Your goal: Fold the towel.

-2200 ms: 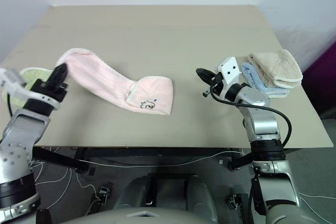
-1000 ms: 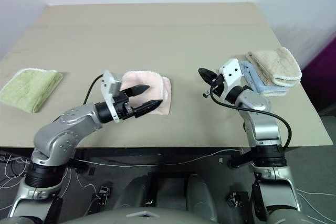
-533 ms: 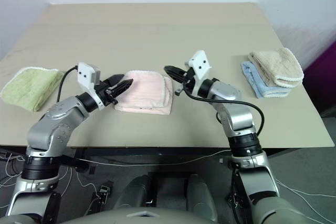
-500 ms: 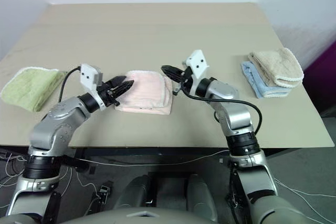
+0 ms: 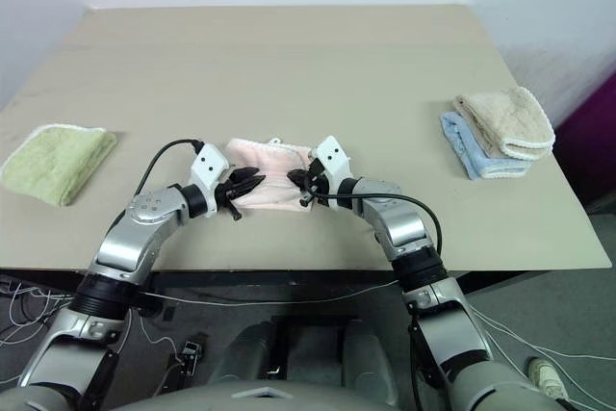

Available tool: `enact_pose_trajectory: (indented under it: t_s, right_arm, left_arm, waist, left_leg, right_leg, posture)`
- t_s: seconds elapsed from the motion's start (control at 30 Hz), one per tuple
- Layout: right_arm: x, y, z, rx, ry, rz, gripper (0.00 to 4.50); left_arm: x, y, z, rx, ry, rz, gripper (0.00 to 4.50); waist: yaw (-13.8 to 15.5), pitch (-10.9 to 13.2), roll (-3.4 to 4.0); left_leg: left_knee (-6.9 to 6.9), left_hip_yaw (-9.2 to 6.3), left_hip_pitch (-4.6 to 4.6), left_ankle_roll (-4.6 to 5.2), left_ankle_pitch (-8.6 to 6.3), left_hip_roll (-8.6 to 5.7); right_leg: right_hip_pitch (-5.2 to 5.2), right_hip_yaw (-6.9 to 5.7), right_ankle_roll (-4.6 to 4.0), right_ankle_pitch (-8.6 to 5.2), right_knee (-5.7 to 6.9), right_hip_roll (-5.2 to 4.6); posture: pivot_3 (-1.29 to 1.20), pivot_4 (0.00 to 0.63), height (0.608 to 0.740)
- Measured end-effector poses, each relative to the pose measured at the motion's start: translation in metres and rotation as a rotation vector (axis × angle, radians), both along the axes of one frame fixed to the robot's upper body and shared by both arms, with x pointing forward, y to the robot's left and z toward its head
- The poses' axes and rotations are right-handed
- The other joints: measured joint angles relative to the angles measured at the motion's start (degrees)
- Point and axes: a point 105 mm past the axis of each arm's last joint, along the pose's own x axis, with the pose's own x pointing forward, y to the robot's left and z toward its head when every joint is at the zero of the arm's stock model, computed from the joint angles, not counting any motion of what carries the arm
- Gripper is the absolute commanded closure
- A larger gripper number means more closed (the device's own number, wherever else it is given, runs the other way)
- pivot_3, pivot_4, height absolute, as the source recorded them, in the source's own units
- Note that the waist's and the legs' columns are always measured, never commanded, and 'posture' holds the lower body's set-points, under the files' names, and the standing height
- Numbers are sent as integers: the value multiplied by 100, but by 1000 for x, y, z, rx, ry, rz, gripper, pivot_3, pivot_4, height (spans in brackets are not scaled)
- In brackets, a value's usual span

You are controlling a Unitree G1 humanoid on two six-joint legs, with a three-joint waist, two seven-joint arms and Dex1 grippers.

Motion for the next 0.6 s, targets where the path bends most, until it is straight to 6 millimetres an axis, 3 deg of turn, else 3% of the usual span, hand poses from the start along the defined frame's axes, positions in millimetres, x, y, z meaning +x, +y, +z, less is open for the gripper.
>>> enact_pose_trajectory:
  t_s: [0.13,0.27,0.33,0.43,0.6]
  right_arm:
    - [-9,-2,8,34,-29,29,4500]
    - [-11,-16,33,68,-114,20,4500]
    - [-11,-21,42,77,-143,9,4500]
    - [-11,-27,48,86,-170,-10,4500]
    - [-11,-31,50,87,-178,-27,4500]
  left_arm:
    - [4,16,22,-237,31,96,3569]
    - [6,64,62,-506,24,257,3569]
    - [4,82,68,-589,50,317,3569]
    - [-3,102,58,-680,169,396,3030]
    - [-16,97,35,-779,358,381,1401]
  waist:
    - [-6,3,-4]
    - [-27,3,-4]
    - [-19,3,-4]
    - [-17,3,-4]
    - [10,4,-6]
  left_leg:
    - [6,-2,-7,0,0,2]
    - [5,-3,-8,0,0,5]
    - [6,-2,-8,0,0,5]
    - [7,-2,-8,0,0,2]
    - [12,-4,-8,0,0,1]
  right_leg:
    - [-7,0,1,1,5,-2]
    - [-11,0,1,0,6,1]
    - [-10,0,1,0,6,1]
    - [-8,0,1,1,6,1]
    - [-5,-2,1,1,7,0]
  posture:
    - [0,150,740]
    - [0,150,740]
    - [0,150,740]
    - [0,150,740]
    - [0,150,740]
